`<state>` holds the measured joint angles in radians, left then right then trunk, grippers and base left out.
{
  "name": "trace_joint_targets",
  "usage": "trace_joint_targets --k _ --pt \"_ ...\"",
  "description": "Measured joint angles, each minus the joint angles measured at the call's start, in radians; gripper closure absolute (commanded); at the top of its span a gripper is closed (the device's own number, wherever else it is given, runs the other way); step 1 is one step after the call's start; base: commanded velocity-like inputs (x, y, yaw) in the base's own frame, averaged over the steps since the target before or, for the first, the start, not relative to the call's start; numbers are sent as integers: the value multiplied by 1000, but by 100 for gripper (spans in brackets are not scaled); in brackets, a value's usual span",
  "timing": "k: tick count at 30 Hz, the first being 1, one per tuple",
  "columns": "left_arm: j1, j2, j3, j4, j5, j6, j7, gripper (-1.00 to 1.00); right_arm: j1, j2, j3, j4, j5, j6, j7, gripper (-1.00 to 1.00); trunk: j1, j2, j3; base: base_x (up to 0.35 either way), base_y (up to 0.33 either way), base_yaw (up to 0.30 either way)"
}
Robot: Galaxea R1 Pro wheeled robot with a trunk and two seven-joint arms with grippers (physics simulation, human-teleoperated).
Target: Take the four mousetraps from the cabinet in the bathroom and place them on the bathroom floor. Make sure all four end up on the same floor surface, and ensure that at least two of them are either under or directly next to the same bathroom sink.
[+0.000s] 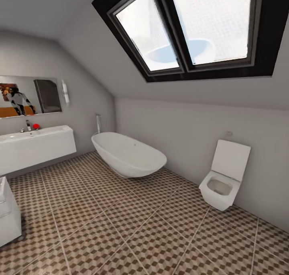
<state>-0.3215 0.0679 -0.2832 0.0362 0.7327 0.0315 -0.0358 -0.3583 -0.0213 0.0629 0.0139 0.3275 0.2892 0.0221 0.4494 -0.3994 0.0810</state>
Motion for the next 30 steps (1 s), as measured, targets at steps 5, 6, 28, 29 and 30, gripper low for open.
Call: trace_joint_targets --k 5,6,28,29,30 --pt "0 0 0 0 0 0 0 100 0 0 0 0 0 0 0 100 0 0 -5 243 0 252" --pt "0 0 0 0 0 0 0 100 0 0 0 0 0 0 0 100 0 0 -6 287 0 242" --pt "0 1 2 -1 2 0 0 100 0 0 0 -1 0 -2 0 100 0 0 -11 332 0 132" --pt "0 1 2 0 2 0 0 100 0 0 0 -1 0 -2 0 100 0 0 -11 337 0 276" --pt "0 1 2 0 2 0 0 100 0 0 0 -1 0 -2 0 100 0 0 -11 337 0 279"
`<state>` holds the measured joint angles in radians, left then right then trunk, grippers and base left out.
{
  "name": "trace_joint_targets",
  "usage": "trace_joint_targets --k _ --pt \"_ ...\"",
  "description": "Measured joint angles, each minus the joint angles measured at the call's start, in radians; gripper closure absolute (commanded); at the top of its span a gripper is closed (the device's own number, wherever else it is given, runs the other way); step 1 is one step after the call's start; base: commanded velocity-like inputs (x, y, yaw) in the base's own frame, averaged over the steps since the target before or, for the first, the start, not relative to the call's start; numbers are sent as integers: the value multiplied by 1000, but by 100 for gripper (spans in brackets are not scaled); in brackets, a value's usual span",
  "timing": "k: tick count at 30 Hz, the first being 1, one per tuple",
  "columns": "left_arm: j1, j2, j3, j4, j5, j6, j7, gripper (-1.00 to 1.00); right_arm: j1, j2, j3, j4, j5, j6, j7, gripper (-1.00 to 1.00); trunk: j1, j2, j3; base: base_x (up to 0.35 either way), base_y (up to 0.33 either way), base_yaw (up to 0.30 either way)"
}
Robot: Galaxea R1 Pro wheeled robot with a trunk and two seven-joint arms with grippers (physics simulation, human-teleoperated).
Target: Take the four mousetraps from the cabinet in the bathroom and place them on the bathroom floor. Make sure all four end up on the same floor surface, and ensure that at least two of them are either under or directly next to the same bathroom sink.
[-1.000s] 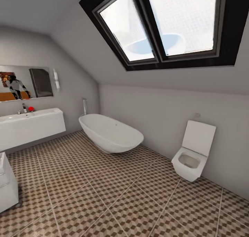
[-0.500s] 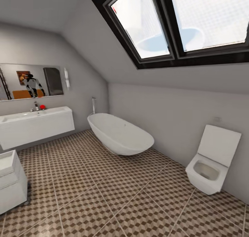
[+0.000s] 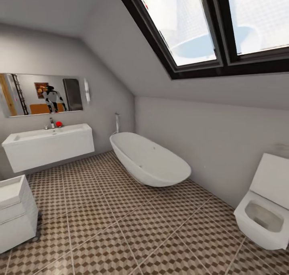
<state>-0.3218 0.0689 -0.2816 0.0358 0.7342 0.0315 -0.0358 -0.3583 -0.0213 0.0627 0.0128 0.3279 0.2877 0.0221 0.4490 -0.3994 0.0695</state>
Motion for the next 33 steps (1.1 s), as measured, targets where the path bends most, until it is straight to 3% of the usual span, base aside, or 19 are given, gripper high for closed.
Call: trace_joint_targets --k 33 --pt "0 -1 0 0 0 0 0 100 0 0 -1 0 0 0 0 100 0 0 0 337 0 291"
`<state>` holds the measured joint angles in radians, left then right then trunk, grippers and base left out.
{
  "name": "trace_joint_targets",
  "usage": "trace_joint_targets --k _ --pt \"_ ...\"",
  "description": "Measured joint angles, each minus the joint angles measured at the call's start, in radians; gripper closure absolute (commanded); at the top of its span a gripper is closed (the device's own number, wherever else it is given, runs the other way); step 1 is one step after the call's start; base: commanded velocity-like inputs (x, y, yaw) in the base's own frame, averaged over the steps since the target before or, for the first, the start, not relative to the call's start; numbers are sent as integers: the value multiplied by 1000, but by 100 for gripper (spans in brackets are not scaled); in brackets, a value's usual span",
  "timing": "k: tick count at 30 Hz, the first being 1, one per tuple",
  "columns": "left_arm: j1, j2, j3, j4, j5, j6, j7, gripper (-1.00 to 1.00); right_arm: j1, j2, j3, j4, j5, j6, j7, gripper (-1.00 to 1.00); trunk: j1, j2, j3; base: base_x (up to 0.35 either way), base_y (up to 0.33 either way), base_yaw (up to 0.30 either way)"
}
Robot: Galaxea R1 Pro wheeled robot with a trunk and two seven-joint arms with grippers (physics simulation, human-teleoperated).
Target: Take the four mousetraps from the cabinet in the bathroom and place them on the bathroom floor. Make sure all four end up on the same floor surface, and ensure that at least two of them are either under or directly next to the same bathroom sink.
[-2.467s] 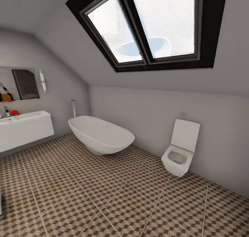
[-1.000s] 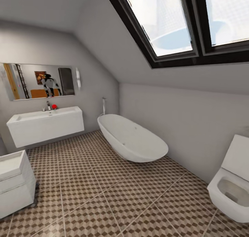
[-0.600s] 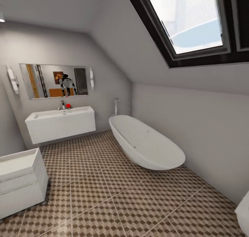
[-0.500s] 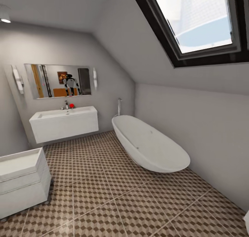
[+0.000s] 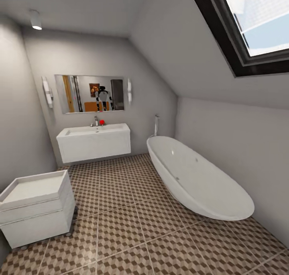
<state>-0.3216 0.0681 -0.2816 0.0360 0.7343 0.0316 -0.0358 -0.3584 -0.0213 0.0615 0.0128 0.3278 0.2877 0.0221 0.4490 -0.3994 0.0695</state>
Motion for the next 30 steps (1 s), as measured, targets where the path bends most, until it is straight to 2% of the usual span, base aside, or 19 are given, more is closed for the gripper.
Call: trace_joint_targets --k 23,30 --pt "0 0 0 0 0 0 0 100 0 0 0 0 0 0 0 100 0 0 -5 337 0 291" --pt "0 -1 -2 0 0 0 1 100 0 0 -1 -1 -1 0 0 100 0 0 -6 337 0 117"
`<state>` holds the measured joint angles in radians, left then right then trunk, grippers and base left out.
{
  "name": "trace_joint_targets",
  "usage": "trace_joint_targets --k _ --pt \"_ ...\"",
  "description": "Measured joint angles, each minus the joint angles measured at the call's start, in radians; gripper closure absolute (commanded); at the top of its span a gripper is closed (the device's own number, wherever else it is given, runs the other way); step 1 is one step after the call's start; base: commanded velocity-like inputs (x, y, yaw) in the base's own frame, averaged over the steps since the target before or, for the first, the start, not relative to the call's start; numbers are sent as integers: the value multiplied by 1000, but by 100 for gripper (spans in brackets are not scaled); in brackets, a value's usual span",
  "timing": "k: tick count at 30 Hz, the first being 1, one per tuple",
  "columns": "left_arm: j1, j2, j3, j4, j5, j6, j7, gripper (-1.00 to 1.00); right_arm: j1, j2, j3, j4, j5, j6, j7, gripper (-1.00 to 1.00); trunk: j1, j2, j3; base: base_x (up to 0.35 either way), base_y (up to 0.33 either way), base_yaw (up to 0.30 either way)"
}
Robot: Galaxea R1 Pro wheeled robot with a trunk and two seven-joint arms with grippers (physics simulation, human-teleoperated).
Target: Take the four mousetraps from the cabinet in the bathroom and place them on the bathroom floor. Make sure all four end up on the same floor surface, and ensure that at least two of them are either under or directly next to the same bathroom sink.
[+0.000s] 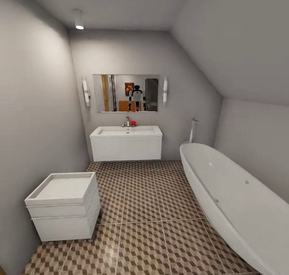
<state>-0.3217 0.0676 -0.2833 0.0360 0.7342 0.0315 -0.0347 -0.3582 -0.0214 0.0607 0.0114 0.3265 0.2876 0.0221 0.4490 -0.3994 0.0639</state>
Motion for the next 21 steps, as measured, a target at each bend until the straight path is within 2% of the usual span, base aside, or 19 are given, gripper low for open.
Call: trace_joint_targets --k 15,21 --pt "-1 3 -4 -17 -11 9 2 100 0 -2 -2 -5 -6 -92 9 100 0 0 0 337 0 9" --pt "-3 2 -6 -33 -15 57 2 100 0 -3 -4 -11 -7 -99 5 100 0 0 0 337 0 0"
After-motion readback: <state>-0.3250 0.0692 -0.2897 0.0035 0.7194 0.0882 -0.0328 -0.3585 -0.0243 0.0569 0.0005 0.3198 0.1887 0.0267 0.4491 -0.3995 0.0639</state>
